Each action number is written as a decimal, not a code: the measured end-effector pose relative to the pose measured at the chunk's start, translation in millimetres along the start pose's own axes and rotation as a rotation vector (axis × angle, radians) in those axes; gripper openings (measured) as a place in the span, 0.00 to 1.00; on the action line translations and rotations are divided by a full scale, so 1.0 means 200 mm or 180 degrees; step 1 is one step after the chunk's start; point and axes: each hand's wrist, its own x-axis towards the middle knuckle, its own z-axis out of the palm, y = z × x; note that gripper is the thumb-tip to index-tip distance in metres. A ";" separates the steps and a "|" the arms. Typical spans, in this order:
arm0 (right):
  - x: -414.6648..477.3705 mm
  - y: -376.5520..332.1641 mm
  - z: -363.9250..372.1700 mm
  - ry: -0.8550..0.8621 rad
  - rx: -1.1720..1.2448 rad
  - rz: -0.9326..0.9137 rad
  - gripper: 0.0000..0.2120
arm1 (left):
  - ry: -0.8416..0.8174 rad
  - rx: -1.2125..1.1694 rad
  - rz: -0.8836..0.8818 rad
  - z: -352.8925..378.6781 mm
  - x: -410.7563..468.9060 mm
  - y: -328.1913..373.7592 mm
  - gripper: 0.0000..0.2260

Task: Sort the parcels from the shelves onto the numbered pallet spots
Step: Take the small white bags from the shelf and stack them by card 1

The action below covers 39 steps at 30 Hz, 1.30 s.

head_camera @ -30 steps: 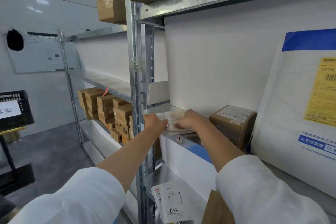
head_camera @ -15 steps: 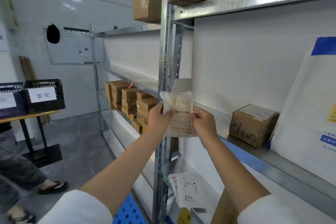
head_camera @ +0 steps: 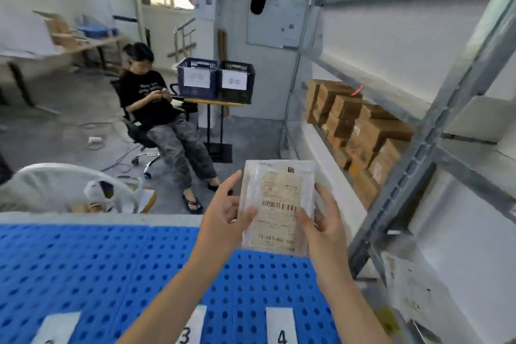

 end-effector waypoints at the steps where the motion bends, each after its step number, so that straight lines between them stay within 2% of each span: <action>1: -0.04 0.04 0.11 -0.0231 0.0011 0.0075 0.24 | 0.0165 0.0046 -0.0051 -0.12 -0.06 -0.04 0.28; 5: -0.21 0.20 0.51 -0.1010 0.0114 0.0596 0.24 | 0.0888 0.0222 -0.0428 -0.57 -0.35 -0.14 0.23; 9: -0.40 0.27 0.93 -0.1649 0.0126 0.0811 0.26 | 0.1538 0.0194 -0.0681 -0.95 -0.65 -0.16 0.22; 13: -0.62 0.27 1.33 -0.2240 0.0079 0.0778 0.27 | 0.2132 0.0221 -0.0617 -1.33 -0.89 -0.13 0.21; 17: -0.85 0.22 1.69 -0.2654 -0.0009 0.0742 0.30 | 0.2398 0.0210 -0.0511 -1.70 -1.11 -0.04 0.21; 21: -1.04 0.22 2.01 -0.2806 -0.0133 0.0567 0.32 | 0.2586 0.0185 -0.0458 -2.02 -1.29 -0.02 0.21; 25: -1.21 0.23 2.25 -0.2661 -0.0075 0.0576 0.29 | 0.2674 0.0168 -0.0480 -2.26 -1.39 -0.03 0.21; 35: -1.21 0.36 2.54 -0.2487 -0.0096 0.0818 0.20 | 0.2761 0.0014 -0.0553 -2.54 -1.34 -0.13 0.19; 37: -1.17 0.40 2.60 -0.2593 -0.0090 0.0798 0.22 | 0.2722 -0.0021 -0.0617 -2.59 -1.30 -0.15 0.19; 39: -1.11 0.43 2.67 -0.2709 -0.0054 0.0768 0.29 | 0.2718 0.0002 -0.0697 -2.66 -1.24 -0.16 0.19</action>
